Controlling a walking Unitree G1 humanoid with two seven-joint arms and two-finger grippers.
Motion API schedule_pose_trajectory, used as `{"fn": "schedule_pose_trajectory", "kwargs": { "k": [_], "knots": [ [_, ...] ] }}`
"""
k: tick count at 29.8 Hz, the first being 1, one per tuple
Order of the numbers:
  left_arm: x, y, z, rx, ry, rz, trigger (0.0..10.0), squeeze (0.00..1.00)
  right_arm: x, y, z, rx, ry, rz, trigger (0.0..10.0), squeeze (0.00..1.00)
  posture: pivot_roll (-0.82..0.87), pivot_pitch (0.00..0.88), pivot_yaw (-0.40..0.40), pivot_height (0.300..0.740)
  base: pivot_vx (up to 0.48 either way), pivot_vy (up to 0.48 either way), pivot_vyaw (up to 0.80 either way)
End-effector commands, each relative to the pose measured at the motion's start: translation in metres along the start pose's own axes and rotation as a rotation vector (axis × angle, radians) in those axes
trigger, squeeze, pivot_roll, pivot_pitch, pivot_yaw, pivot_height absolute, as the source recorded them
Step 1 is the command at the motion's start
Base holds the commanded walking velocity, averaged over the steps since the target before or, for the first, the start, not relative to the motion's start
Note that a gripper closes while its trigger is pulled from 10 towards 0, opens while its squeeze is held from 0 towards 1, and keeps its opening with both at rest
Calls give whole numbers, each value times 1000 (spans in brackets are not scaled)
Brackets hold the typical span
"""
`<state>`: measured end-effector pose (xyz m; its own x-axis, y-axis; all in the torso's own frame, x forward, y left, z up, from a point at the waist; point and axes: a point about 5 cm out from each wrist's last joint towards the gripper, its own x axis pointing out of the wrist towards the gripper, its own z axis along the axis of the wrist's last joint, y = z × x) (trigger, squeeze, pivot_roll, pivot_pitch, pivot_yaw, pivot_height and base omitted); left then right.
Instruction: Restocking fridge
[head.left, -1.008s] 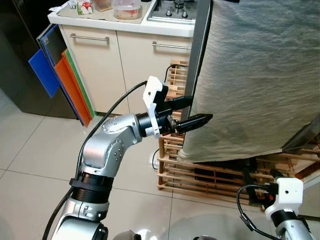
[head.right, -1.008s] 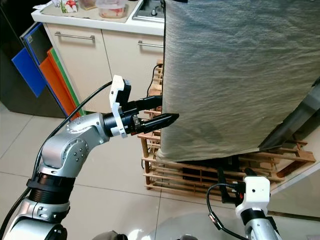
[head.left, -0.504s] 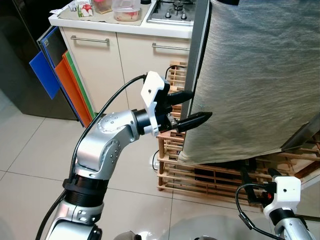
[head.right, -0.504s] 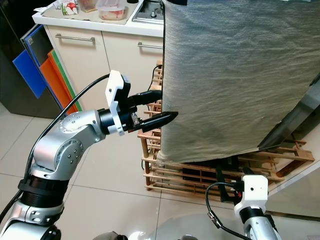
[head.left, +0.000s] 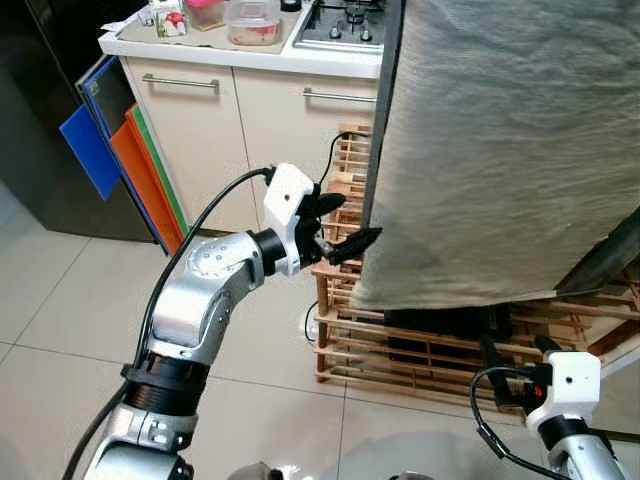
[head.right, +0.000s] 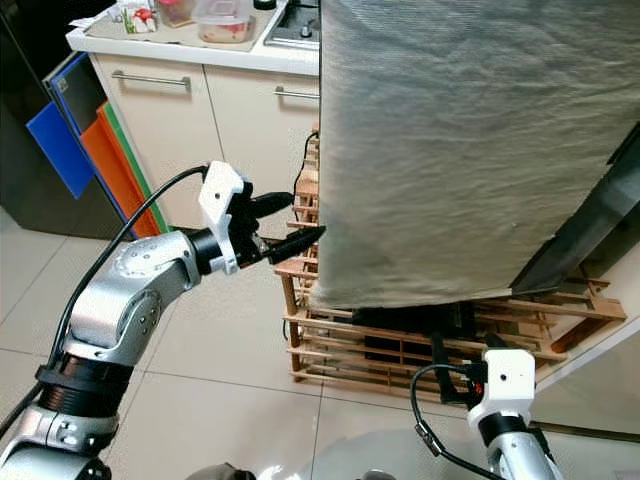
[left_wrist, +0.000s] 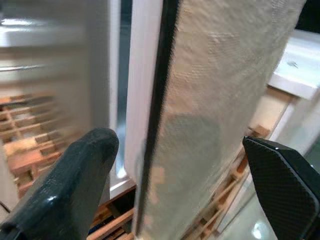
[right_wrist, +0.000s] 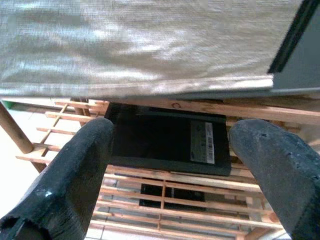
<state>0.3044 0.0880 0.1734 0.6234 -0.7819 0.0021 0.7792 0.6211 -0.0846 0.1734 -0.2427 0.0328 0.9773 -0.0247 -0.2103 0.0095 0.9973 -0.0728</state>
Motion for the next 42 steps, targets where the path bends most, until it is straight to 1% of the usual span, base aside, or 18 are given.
{"fn": "schedule_pose_trajectory", "kwargs": {
  "k": [1,4,7,9,10,12,14,15,17,18,21,22,28,29,30,36,39,42],
  "knots": [
    [-3,-1,2,6,-30,35,10000,0,-2,-3,2,-20,-10,-3,10000,0,-92,49,34,740,0,0,0],
    [-5,-11,-9,-27,-46,59,10000,0,-3,-3,2,-21,-6,-1,10000,0,-85,54,28,740,0,0,0],
    [-5,-16,-12,-54,-61,75,10000,0,-3,-3,2,-20,-2,7,10000,0,-84,54,27,740,0,0,0],
    [-5,-14,-13,-49,-84,142,10000,0,-3,-3,1,-21,-1,15,10000,0,-80,54,28,740,0,0,0],
    [-6,-12,-14,-42,-93,196,10000,0,-3,-3,1,-22,-2,16,10000,0,-81,54,28,740,0,0,0],
    [-12,-3,-20,5,-92,329,10000,0,-3,-3,1,-21,-4,14,10000,0,-81,54,30,740,0,0,0],
    [-21,9,-26,53,-82,486,10000,0,-3,-3,2,-20,-9,10,10000,0,-82,56,32,740,0,0,0],
    [-26,13,-28,62,-78,551,10000,0,-3,-3,2,-20,-10,9,10000,0,-83,55,32,740,0,0,0],
    [-32,18,-32,89,-62,635,10000,0,-4,-3,2,-19,-12,8,10000,0,-84,56,31,740,0,0,0],
    [-34,18,-37,99,-35,662,10000,0,-4,-3,2,-17,-17,7,10000,0,-86,56,31,740,0,0,0],
    [-32,15,-42,104,-9,656,10000,0,-3,-3,2,-15,-21,6,10000,0,-85,55,29,740,0,0,0],
    [-30,15,-45,111,8,672,10000,0,-3,-3,3,-9,-33,4,10000,0,-88,54,28,740,0,0,0],
    [-31,18,-51,100,13,745,10000,0,-1,-3,4,2,-53,2,10000,0,-92,49,32,740,0,0,0],
    [-31,17,-54,80,20,745,10000,0,-1,-3,4,5,-57,1,10000,0,-91,50,32,740,0,0,0],
    [-31,17,-54,80,20,745,10000,0,-1,-3,4,5,-57,1,10000,0,-91,50,32,740,0,0,0],
    [-30,13,-54,136,16,719,10000,0,0,-3,4,6,-59,6,10000,0,-89,47,33,740,0,0,0],
    [-32,16,-60,145,51,732,10000,0,0,-2,4,8,-61,6,10000,0,-86,46,33,740,0,0,0],
    [-30,19,-62,156,71,731,10000,0,1,-2,4,9,-63,9,10000,0,-86,43,32,740,0,0,0]
  ]
}}
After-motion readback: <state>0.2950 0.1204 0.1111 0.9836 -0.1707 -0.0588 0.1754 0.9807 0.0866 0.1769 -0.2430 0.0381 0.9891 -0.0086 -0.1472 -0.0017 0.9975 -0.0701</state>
